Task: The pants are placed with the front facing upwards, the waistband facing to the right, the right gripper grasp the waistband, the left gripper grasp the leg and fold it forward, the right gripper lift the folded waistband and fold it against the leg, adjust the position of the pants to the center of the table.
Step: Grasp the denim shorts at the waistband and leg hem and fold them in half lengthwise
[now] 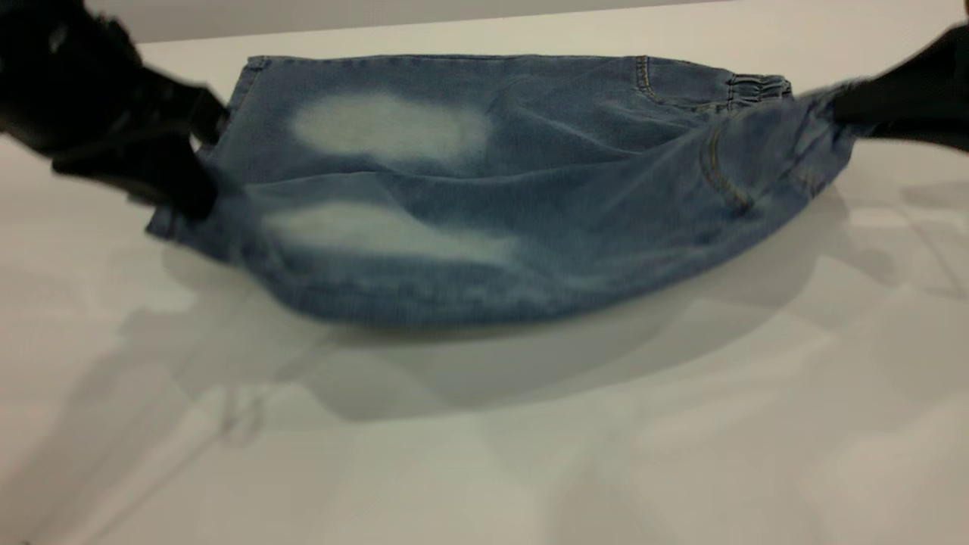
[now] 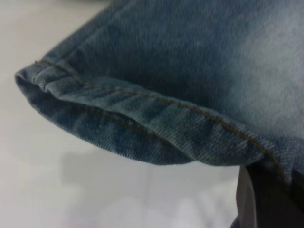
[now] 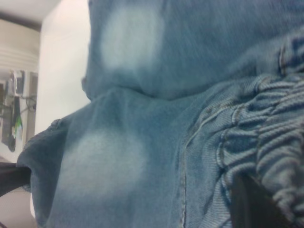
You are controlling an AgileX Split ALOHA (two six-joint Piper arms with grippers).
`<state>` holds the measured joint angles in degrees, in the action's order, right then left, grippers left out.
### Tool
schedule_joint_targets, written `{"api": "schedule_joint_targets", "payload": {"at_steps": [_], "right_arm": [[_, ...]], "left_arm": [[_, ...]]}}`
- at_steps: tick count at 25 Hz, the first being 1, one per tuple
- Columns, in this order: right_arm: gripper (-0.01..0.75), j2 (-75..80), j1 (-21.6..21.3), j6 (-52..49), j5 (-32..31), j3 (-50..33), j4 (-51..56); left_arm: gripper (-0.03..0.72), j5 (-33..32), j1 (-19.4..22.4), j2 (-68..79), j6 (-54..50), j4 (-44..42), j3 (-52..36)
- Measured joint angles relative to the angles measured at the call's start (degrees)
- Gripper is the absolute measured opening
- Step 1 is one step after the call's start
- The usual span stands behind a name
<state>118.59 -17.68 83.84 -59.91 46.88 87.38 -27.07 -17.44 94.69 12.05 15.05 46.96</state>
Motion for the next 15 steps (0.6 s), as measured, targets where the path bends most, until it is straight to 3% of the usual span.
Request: {"api": "schedule_joint_targets", "payload": {"at_steps": [8, 15], "right_arm": [[0.039, 0.06, 0.0, -2.42, -1.02, 5.89, -0.09], [0.039, 0.1, 0.0, -4.33, -1.02, 10.83, -0.27]], "left_arm": [[0.039, 1.98, 0.0, 0.0, 1.26, -0.02, 7.05], [0.039, 6.69, 0.14, 0.0, 1.26, -0.28, 8.15]]}}
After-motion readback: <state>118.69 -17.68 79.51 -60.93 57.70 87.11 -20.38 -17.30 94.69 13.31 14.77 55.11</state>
